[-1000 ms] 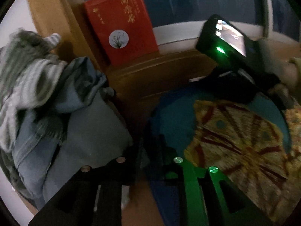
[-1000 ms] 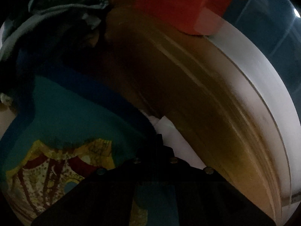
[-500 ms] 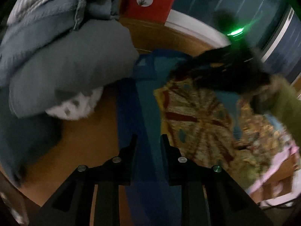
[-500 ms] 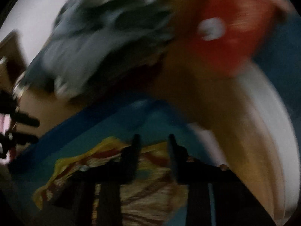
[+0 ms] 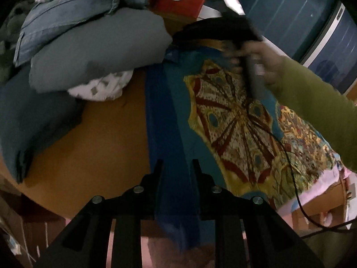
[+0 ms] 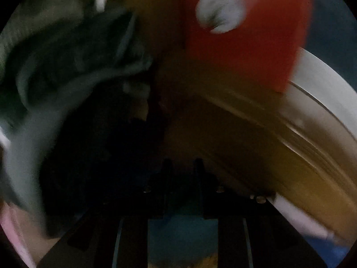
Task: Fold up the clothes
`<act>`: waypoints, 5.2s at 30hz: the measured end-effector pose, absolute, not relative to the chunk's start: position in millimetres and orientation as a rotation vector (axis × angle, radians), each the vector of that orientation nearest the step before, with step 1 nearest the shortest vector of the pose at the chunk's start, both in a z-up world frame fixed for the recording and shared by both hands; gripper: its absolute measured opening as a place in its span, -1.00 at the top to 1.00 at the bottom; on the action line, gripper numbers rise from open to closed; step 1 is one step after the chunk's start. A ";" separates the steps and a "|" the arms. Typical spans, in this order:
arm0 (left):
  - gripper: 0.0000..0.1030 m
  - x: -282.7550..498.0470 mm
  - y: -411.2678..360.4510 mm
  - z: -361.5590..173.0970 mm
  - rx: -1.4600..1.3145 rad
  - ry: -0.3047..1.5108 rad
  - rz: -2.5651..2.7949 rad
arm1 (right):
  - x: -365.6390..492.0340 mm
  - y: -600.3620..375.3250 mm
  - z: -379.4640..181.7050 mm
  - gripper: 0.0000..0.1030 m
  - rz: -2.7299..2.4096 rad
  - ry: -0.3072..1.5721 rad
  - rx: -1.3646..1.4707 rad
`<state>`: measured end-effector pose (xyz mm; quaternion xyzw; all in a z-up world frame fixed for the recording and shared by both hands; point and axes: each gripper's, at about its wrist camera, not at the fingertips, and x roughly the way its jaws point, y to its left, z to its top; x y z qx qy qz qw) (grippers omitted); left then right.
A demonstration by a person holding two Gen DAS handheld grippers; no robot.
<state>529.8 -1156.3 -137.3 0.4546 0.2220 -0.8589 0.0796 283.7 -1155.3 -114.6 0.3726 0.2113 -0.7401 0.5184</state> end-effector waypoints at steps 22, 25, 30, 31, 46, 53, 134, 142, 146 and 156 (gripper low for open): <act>0.42 552.9 -1109.9 -168.4 1.534 0.613 -2.580 | 511.5 -855.9 -130.5 -0.06 -1.741 0.865 0.850; 0.81 552.9 -1118.2 -166.5 1.519 0.673 -2.605 | 515.3 -867.5 -139.3 -0.06 -1.812 0.843 0.925; 1.00 570.4 -1129.5 -152.9 1.414 0.715 -2.635 | 517.7 -874.4 -136.3 -0.06 -1.911 0.726 0.977; 1.00 575.2 -1133.5 -150.0 1.395 0.701 -2.630 | 516.0 -873.3 -134.5 -0.06 -1.927 0.697 0.988; 0.96 592.2 -1156.7 -170.9 1.523 0.589 -2.581 | 501.1 -883.2 -136.7 -0.06 -2.043 0.527 1.065; 0.96 604.6 -1172.7 -143.5 1.469 0.463 -2.637 | 505.7 -882.1 -147.6 -0.07 -2.080 0.475 1.113; 0.61 186.0 -810.9 -143.6 1.713 0.552 -2.797 | 27.9 -617.8 -147.8 0.72 -1.776 1.007 0.954; 0.61 171.7 -804.0 -149.7 1.742 0.553 -2.801 | -8.6 -602.0 -130.4 0.72 -1.778 0.645 1.112; 0.60 170.2 -800.3 -149.6 1.749 0.542 -2.800 | -12.4 -628.2 -148.6 0.72 -1.872 0.740 1.051; 0.60 180.3 -810.4 -153.6 1.737 0.585 -2.775 | -12.4 -604.3 -116.8 0.65 -2.019 0.579 0.978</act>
